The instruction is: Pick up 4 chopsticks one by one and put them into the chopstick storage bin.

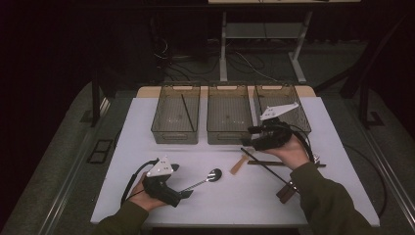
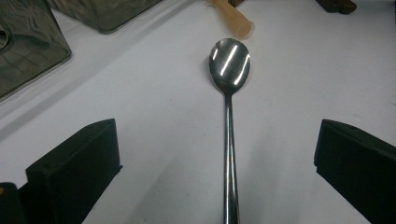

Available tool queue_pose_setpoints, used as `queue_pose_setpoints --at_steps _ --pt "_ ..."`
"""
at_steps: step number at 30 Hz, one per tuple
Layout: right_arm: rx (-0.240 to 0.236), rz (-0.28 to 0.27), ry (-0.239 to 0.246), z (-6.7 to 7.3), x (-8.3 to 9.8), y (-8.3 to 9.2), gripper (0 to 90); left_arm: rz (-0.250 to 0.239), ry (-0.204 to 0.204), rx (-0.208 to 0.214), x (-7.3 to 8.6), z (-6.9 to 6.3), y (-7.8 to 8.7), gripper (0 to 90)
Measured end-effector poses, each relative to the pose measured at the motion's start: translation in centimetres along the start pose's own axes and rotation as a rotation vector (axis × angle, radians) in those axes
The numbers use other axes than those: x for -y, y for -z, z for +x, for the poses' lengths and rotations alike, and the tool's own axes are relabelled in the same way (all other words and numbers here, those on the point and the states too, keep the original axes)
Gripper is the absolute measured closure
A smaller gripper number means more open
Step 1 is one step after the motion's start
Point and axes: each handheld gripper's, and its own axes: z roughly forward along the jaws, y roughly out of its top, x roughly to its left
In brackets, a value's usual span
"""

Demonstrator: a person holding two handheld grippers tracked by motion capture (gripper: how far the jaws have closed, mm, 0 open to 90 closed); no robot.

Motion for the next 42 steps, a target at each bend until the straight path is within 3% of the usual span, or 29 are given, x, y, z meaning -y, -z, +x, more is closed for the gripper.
queue_pose_setpoints --at_steps 11,17,30,42 --pt "0.020 0.097 -0.029 0.2 5.1 2.0 56.0 0.004 0.002 0.002 0.0 0.0 -0.1 0.0" --pt "0.028 0.120 -0.049 0.2 7.1 3.0 62.2 0.006 -0.001 0.002 0.0 0.0 0.0 0.0" --pt "0.039 0.224 -0.088 0.2 10.2 4.3 70.4 0.005 -0.003 -0.004 0.0 -0.1 0.0 0.0" --pt "0.071 0.322 -0.096 0.3 11.8 3.7 75.2 0.006 -0.006 -0.001 0.0 -0.2 0.0 0.1"
